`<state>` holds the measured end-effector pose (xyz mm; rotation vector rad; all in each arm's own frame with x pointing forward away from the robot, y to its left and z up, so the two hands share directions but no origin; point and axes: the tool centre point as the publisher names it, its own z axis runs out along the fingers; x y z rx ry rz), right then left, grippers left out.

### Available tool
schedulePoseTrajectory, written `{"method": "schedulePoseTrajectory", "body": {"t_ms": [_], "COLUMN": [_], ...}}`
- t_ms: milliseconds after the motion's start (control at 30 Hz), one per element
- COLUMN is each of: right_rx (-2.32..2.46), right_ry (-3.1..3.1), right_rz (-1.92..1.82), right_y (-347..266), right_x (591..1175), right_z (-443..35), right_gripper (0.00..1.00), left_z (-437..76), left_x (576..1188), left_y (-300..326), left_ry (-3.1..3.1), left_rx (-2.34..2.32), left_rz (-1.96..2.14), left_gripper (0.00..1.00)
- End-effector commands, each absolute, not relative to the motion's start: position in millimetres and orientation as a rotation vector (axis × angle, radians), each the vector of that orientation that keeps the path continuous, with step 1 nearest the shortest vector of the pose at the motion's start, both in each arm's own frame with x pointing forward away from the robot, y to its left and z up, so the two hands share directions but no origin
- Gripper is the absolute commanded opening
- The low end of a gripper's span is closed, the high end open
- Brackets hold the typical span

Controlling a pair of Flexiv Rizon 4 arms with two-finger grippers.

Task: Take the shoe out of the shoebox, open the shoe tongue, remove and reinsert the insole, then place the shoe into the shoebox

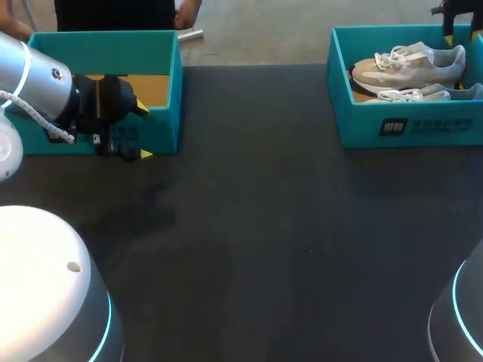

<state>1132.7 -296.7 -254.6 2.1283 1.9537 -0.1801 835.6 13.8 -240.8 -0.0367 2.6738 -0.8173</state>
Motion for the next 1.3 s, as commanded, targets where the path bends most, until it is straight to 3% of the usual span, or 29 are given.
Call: {"method": "schedulePoseTrajectory", "body": {"t_ms": [33, 133, 233, 467, 1300], "right_rx": [2.067, 2.055, 2.053, 2.051, 2.124], "right_ry": [1.925, 1.937, 1.944, 1.941, 1.934], "right_rz": [-0.087, -0.074, -0.053, -0.026, 0.052], "right_y": [-286.4, -278.6, -271.1, -258.1, -232.5], "right_x": [1113.8, 1107.3, 1100.2, 1088.5, 1051.9], "right_z": [-242.0, -235.9, -229.9, -220.9, -208.7], "right_gripper": [0.5, 0.62, 0.85, 0.99, 1.0], "left_z": [-240.8, -240.8, -240.8, -240.8, -240.8], "left_x": [835.3, 835.3, 835.3, 835.3, 835.3], "left_y": [13.6, 13.6, 13.6, 13.6, 13.6], "left_ry": [2.675, 2.675, 2.675, 2.675, 2.675], "left_rx": [-0.037, -0.037, -0.037, -0.037, -0.037], "left_rz": [-0.812, -0.812, -0.812, -0.812, -0.812], "left_gripper": [1.0, 1.0, 1.0, 1.0, 1.0]}}
